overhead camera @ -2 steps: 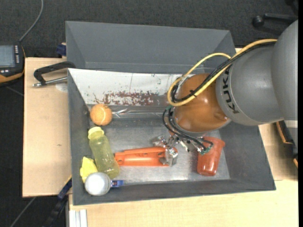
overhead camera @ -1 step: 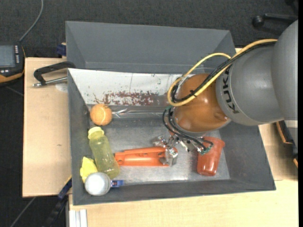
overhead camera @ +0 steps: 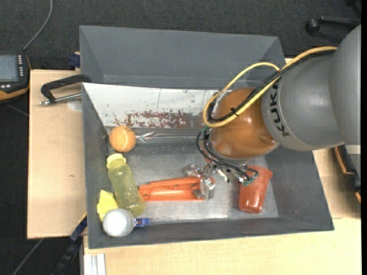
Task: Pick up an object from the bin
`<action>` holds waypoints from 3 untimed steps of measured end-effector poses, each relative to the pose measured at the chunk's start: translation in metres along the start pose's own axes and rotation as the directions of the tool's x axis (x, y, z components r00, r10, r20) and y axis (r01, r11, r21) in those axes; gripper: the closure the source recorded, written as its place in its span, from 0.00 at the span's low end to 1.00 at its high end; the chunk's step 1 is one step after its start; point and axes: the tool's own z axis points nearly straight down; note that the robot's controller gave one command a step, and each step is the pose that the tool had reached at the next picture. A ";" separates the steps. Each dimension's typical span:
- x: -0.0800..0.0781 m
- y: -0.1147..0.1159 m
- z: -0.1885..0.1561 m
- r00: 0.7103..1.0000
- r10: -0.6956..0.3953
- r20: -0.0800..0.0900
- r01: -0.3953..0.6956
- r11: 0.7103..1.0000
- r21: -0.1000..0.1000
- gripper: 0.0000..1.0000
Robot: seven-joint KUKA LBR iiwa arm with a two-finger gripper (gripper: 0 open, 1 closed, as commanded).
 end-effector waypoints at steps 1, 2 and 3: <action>-0.004 -0.006 0.000 1.000 -0.030 0.004 0.030 1.000 0.000 1.00; -0.044 -0.020 0.001 0.998 -0.069 0.004 0.069 0.998 0.001 1.00; 0.003 0.006 0.000 0.997 -0.080 0.008 0.080 0.997 0.002 1.00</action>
Offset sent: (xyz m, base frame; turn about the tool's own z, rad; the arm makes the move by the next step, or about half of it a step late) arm 0.0566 0.0108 -0.0015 -0.0810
